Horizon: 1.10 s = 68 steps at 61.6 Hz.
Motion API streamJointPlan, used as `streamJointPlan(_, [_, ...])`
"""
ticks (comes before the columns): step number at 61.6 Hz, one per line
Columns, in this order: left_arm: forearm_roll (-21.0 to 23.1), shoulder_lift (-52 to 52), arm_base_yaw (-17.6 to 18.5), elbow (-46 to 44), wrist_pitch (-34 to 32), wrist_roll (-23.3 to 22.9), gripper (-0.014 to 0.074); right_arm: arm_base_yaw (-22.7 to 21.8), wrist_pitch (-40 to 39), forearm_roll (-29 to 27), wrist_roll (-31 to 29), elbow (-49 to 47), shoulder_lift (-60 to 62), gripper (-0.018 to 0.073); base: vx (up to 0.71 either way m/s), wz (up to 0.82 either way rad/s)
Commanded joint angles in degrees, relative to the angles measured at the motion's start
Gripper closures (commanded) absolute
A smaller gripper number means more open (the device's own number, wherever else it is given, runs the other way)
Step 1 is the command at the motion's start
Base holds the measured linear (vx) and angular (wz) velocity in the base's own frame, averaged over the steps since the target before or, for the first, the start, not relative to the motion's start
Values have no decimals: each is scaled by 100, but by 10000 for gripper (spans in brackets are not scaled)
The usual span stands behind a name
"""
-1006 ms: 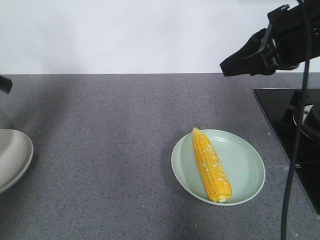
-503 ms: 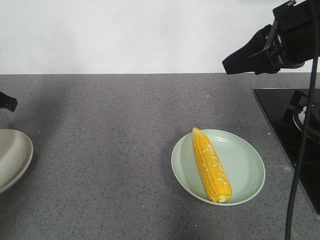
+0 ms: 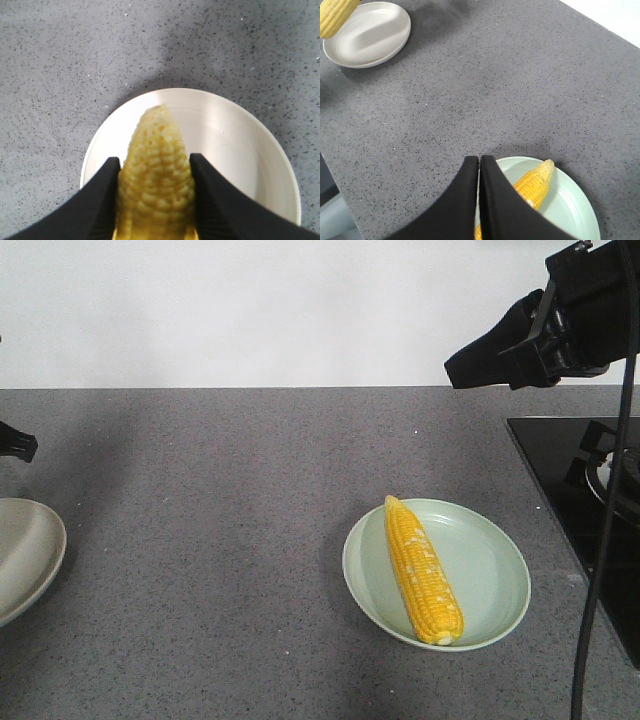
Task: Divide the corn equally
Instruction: 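Lower the left gripper's cob onto the cream plate and open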
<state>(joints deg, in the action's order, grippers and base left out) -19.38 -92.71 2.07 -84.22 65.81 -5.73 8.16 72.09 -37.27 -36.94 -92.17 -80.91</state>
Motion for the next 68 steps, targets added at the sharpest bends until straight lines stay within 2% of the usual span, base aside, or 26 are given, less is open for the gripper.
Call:
streamJointPlan(1, [-72, 222, 11, -125, -103, -68, 319, -22, 179, -250, -53, -149, 162, 566, 0, 0])
streamJointPlan(9, [-72, 222, 11, -125, -39, -78, 248, -22, 178, -250, -53, -149, 162, 564, 0, 0])
streamJointPlan(17, [-55, 222, 11, -125, 15, -83, 220, -22, 178, -250, -53, -149, 162, 564, 0, 0])
streamJointPlan(53, [3, 222, 11, -125, 71, -187, 220, -22, 106, -250, -59, -149, 162, 564, 0, 0])
streamJointPlan(60, [146, 222, 11, -125, 109, -187, 220, -22, -33, -250, -112, -149, 162, 564, 0, 0])
streamJointPlan(68, [505, 258, 11, -125, 183, -128, 244, -22, -239, -250, -92, -149, 171, 564, 0, 0])
